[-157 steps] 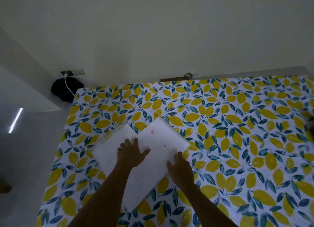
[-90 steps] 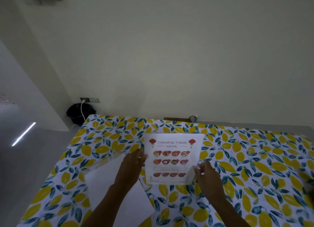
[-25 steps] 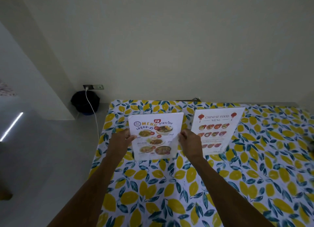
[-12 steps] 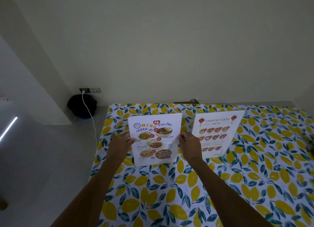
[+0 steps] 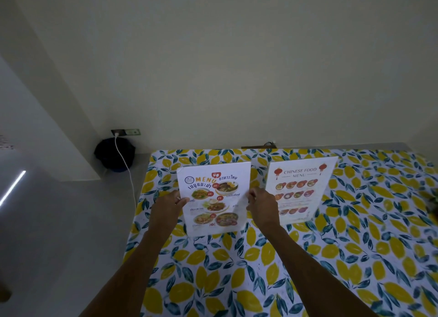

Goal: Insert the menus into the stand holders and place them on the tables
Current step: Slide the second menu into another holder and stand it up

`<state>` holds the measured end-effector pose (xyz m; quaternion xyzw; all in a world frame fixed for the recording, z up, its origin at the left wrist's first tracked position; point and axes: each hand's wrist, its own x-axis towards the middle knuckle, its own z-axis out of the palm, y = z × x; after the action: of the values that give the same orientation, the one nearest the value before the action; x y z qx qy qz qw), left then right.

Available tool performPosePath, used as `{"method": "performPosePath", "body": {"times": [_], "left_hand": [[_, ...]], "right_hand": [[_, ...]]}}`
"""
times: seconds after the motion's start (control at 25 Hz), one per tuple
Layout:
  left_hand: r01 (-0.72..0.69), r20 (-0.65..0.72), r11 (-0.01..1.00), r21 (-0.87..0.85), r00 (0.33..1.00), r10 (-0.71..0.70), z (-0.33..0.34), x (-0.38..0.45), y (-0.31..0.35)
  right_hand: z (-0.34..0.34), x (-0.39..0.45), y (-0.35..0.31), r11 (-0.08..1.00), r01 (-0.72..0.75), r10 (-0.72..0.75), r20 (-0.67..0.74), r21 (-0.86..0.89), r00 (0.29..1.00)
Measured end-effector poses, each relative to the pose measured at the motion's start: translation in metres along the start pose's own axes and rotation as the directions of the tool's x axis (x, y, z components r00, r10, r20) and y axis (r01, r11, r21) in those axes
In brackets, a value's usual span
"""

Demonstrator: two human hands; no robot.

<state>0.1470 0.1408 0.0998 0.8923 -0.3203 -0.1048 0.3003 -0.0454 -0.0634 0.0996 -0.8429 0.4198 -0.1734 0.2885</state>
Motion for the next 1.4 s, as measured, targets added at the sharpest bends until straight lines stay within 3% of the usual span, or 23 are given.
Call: {"method": "performPosePath", "body": {"times": [0.32, 0.6, 0.84, 0.92, 1.08, 1.24, 1.4], "left_hand": [[0.055, -0.017, 0.998, 0.015, 0.998, -0.055, 0.005, -0.010, 0.010], [0.063, -0.065, 0.965, 0.253, 0.997, -0.048, 0.004, -0.021, 0.017], [0.108, -0.159, 0.929, 0.353, 0.986, -0.054, 0.005, -0.061, 0.048], [0.097, -0.145, 0.918, 0.384, 0.988, -0.043, 0.014, -0.083, 0.067], [-0.079, -0.023, 0.852, 0.517, 0.994, 0.106, 0.049, -0.115, 0.112], [-0.134, 0.041, 0.878, 0.460, 0.991, 0.130, 0.090, -0.123, 0.161], [-0.152, 0.092, 0.839, 0.522, 0.988, 0.121, 0.125, -0.106, 0.199]], "right_hand": [[-0.006, 0.006, 0.003, 0.988, 0.085, -0.078, 0.057, -0.131, 0.995], [-0.026, -0.013, 0.009, 0.918, 0.235, -0.180, 0.193, -0.320, 0.965], [-0.061, -0.046, 0.031, 0.890, 0.273, -0.213, 0.195, -0.366, 0.957], [-0.078, -0.059, 0.046, 0.875, 0.281, -0.209, 0.217, -0.394, 0.954], [-0.114, -0.079, 0.081, 0.833, 0.319, -0.205, 0.283, -0.452, 0.937], [-0.147, -0.079, 0.122, 0.810, 0.281, -0.166, 0.260, -0.514, 0.951], [-0.170, -0.055, 0.160, 0.818, 0.228, -0.120, 0.230, -0.529, 0.966]]}}
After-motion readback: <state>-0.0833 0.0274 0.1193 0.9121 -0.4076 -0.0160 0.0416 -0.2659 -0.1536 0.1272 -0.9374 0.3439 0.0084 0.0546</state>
